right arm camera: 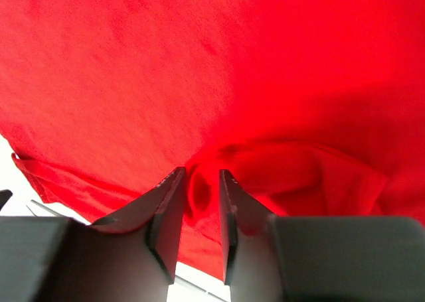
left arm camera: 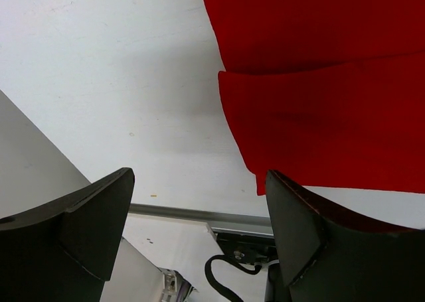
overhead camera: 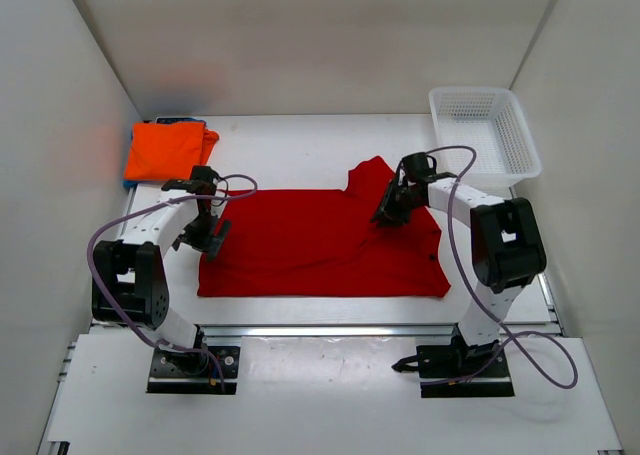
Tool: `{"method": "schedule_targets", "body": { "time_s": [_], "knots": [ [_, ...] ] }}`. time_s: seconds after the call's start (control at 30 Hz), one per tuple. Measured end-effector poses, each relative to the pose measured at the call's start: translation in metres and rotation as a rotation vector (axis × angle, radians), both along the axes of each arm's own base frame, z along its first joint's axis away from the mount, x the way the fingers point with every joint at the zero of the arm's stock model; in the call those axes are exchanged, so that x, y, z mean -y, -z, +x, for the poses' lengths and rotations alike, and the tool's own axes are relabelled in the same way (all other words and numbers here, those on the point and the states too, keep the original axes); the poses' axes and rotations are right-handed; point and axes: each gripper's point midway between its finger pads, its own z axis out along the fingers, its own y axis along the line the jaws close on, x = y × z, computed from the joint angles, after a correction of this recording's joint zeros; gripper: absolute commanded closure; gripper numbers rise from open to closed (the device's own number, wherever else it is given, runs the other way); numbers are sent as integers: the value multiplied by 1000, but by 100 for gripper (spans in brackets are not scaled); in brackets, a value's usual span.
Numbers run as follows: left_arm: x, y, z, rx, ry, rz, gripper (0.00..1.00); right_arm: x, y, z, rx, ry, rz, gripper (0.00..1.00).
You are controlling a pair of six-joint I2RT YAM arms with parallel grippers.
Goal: Fold and stack the t-shirts
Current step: Fold the flattened tshirt in 1/3 of the way
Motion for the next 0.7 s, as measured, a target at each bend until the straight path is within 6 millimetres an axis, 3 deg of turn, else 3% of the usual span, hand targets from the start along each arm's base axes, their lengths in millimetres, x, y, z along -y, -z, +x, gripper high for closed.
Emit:
{"method": "schedule_targets", "body": {
  "time_s": [0.13, 0.3, 0.37, 0.43, 0.53, 0.6, 0.67, 0.7],
  "knots": [
    [0, 1, -1, -3, 2, 1, 10, -11, -12, 21, 70, -53, 14, 71],
    [0, 1, -2, -7, 4, -1, 14, -26, -30, 32, 162, -130, 37, 69],
    [5, -6, 3, -2, 19, -24, 14, -25, -35, 31, 182, -147, 27, 69],
    [17, -26, 22, 50, 54, -71, 16, -12, -42, 32, 201, -143, 5, 69],
    [56, -82, 78, 232, 168, -174, 19, 22, -52, 37, 228, -104, -45, 68],
    [99, -118, 110, 356, 285, -252, 19, 47, -53, 39, 221, -75, -82, 67],
    [153, -134, 122, 405, 420, -328, 17, 70, -47, 40, 195, -51, -125, 66],
    [181, -132, 122, 399, 486, -364, 16, 77, -42, 39, 179, -48, -140, 66]
  ]
}}
